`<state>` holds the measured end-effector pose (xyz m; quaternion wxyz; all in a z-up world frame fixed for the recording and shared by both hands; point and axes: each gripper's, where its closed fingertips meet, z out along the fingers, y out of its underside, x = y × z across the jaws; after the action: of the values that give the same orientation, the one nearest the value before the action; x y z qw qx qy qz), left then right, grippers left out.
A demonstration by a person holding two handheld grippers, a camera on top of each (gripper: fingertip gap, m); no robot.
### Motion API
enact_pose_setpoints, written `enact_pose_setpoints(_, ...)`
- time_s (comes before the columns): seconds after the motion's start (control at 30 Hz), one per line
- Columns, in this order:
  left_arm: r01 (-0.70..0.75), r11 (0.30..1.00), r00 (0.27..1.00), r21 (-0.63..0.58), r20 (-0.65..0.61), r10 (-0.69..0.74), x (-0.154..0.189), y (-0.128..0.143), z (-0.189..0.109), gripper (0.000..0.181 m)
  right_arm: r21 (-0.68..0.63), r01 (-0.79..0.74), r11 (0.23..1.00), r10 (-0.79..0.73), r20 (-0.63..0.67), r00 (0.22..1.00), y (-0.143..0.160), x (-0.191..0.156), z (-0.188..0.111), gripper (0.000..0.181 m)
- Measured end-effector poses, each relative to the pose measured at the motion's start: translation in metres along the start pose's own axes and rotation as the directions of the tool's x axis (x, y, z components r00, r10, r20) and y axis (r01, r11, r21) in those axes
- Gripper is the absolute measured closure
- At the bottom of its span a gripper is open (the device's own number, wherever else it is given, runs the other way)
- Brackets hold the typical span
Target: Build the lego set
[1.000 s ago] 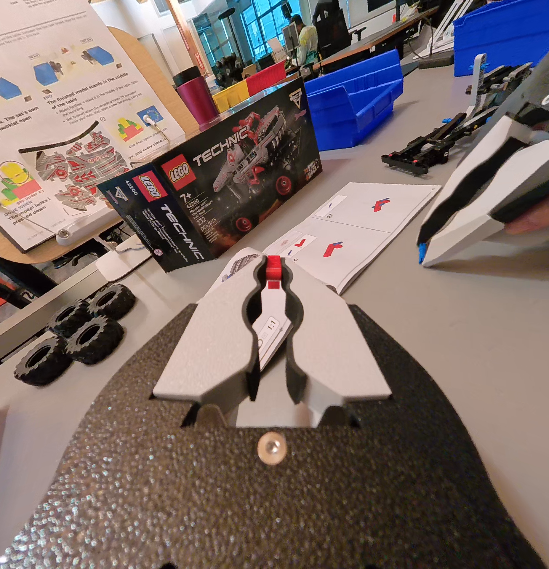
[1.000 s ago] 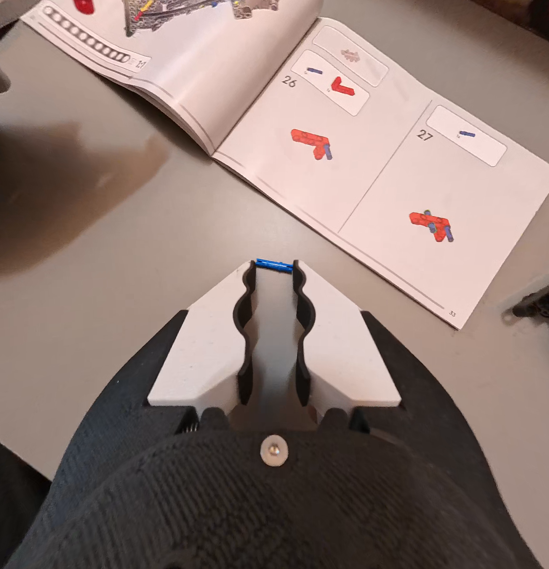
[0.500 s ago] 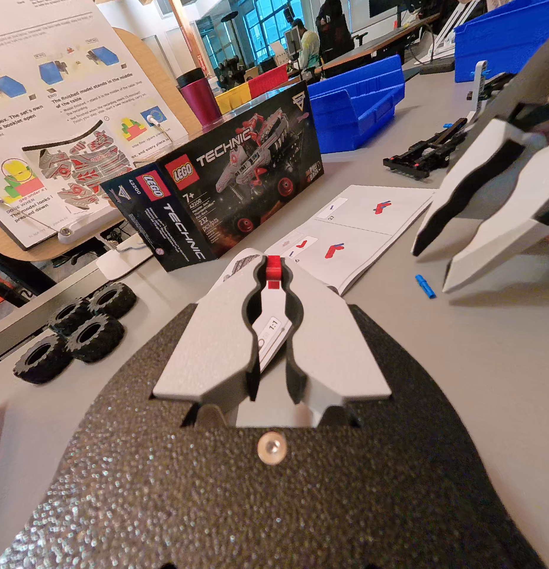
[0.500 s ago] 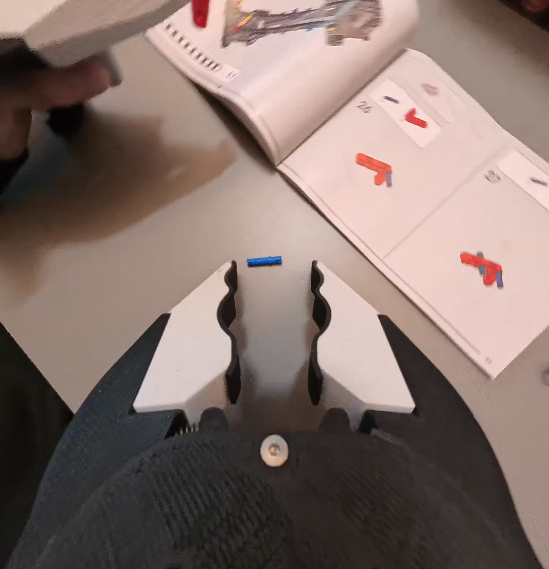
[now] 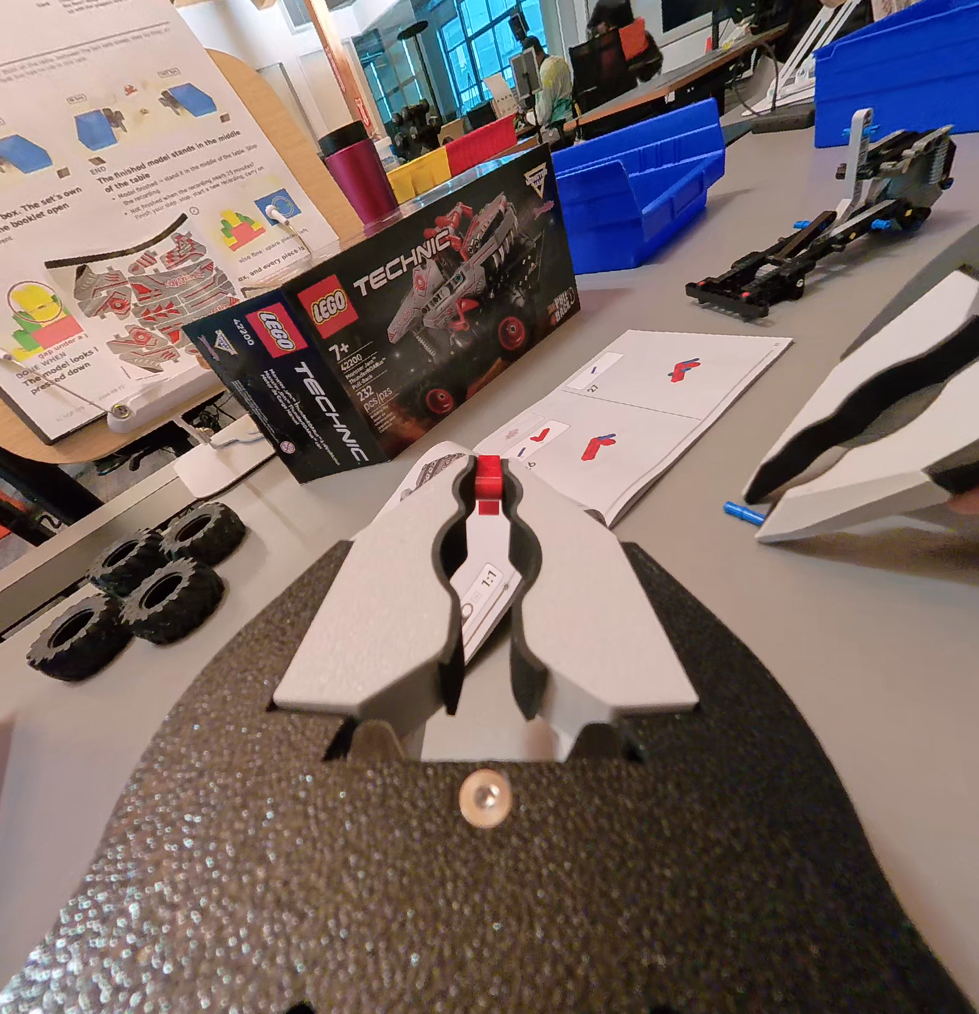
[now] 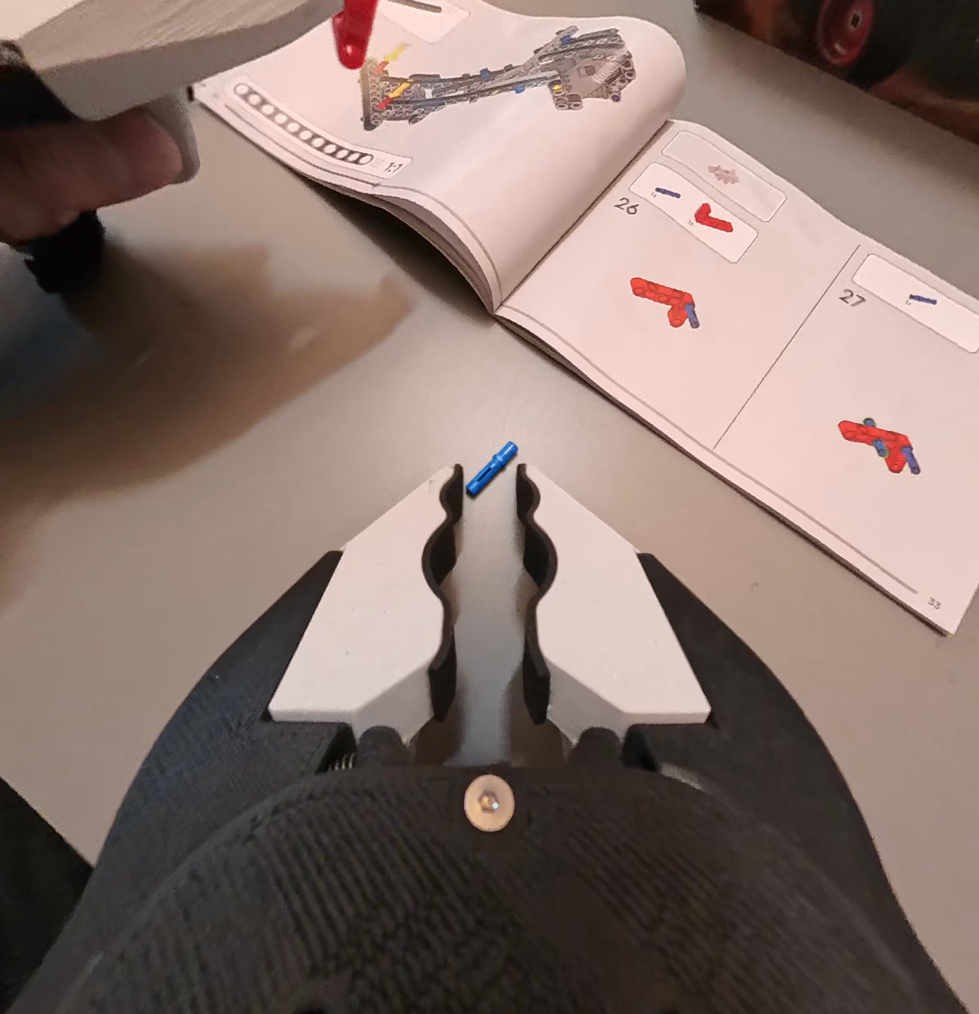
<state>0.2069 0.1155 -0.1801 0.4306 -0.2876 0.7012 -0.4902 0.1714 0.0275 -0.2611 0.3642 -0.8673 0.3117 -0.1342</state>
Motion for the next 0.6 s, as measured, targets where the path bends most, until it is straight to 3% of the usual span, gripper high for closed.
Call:
enact_pose_setpoints(0.1,0.001,1.0,1.0,0.002,-0.003,0.0,0.0006,-0.0005,0.0002,0.177,0.004,0.053,0.999,-0.053,0.041,0.998,-0.0004,-0.0076,0.0008,0.178)
enact_pose_setpoints(0.33,0.001,1.0,1.0,0.0,-0.005,-0.001,0.0007,-0.0001,0.0002,0.177,0.03,0.146,0.989,-0.149,0.089,0.985,-0.0011,-0.0064,0.0009,0.175)
enact_pose_setpoints(0.43,-0.004,1.0,1.0,-0.002,-0.006,0.004,0.0013,0.0001,0.0005,0.177,0.03,0.149,0.988,-0.151,0.08,0.985,-0.0017,-0.0023,0.0009,0.166)
enact_pose_setpoints(0.6,-0.006,1.0,1.0,-0.004,-0.009,0.006,0.0019,0.0006,0.0008,0.176,0.028,0.128,0.991,-0.13,0.107,0.986,-0.0022,-0.0039,0.0022,0.17)
